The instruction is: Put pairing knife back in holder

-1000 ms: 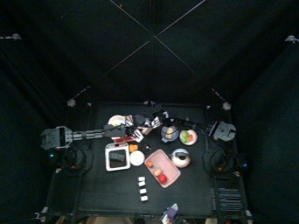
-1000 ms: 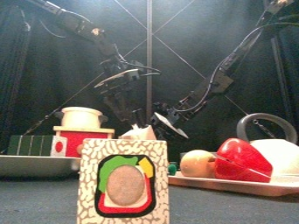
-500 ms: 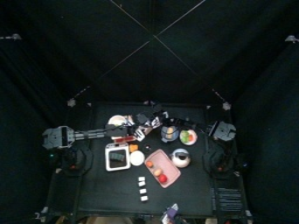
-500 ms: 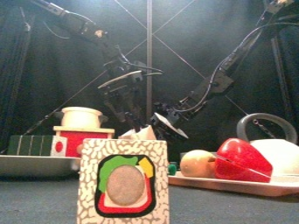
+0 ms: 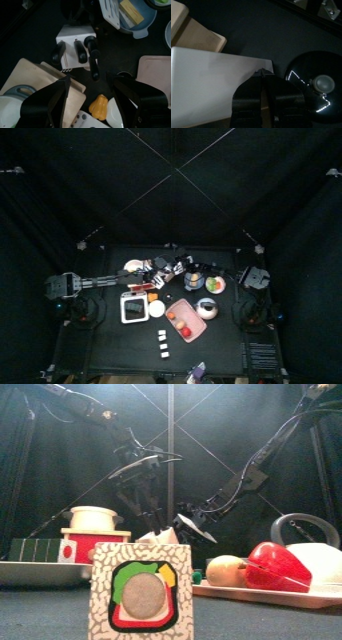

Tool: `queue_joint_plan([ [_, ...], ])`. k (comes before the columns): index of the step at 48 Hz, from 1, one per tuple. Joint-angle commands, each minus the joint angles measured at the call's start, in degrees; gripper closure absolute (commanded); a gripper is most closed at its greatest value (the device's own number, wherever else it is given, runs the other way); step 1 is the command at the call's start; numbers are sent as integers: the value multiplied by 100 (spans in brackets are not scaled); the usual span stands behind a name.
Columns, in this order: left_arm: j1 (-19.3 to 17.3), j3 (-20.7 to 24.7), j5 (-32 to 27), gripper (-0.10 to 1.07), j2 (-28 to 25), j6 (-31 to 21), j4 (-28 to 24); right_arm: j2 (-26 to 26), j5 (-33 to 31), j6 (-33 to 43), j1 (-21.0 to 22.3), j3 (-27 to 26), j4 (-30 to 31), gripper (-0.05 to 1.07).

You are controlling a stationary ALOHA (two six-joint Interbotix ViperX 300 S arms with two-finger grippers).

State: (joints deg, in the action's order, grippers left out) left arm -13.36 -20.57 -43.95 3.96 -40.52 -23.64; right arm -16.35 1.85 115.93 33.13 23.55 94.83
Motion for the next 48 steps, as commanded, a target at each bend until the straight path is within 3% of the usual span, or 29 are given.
queue_joint_plan([
  [1,35,-44,53,7,272,-26,-35,396,-123,9,-26,44,-53,82],
  [17,149,-773,1081,7,782,-70,-9,861,-369,26,-264,501,-167,82],
  [32,185,-1635,1670,7,1459,-79,123,1345,-756,26,-492,993,-466,82],
  [48,229,-2452,2742,7,2206,-79,404,1433,-1002,26,-686,1169,-650,82],
])
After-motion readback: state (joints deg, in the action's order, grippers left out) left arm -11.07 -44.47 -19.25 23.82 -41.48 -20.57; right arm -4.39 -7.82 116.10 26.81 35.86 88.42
